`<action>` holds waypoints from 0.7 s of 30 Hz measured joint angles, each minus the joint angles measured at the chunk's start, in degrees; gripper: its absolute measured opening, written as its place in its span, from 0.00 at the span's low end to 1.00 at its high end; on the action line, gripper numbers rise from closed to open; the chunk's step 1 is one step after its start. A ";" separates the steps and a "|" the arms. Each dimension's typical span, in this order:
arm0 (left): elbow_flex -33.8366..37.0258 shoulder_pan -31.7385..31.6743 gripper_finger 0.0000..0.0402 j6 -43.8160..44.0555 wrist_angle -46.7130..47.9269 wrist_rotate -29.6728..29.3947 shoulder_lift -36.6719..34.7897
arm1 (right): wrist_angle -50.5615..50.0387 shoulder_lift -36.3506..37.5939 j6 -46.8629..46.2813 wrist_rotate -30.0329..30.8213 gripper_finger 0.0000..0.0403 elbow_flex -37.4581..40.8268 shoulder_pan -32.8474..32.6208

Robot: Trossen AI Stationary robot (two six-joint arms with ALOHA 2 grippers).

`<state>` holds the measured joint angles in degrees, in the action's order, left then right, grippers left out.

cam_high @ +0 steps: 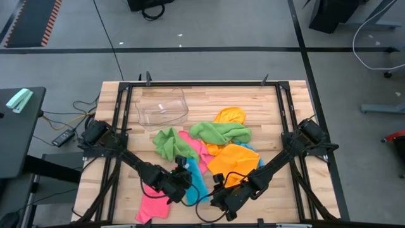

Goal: Fold microfiber towels
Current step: Fold the left blue microfiber towel

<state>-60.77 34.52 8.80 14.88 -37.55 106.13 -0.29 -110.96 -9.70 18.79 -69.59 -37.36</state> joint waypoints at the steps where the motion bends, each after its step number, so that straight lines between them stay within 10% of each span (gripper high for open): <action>1: 2.04 -0.43 0.07 -0.45 -3.01 0.75 -0.12 | 1.04 -0.42 -0.04 -0.02 0.43 0.53 0.00; 11: 19.53 -3.92 0.03 -0.92 -29.82 6.75 -7.67 | 19.18 -0.69 -1.59 1.45 0.43 9.06 -1.00; 21: 16.81 1.24 0.12 -7.31 -34.34 12.08 -8.26 | 23.89 -0.74 -0.01 3.89 0.43 13.03 0.29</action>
<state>-43.97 35.76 1.49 -19.45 -25.48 97.87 23.59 -111.70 -9.71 22.68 -56.56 -37.08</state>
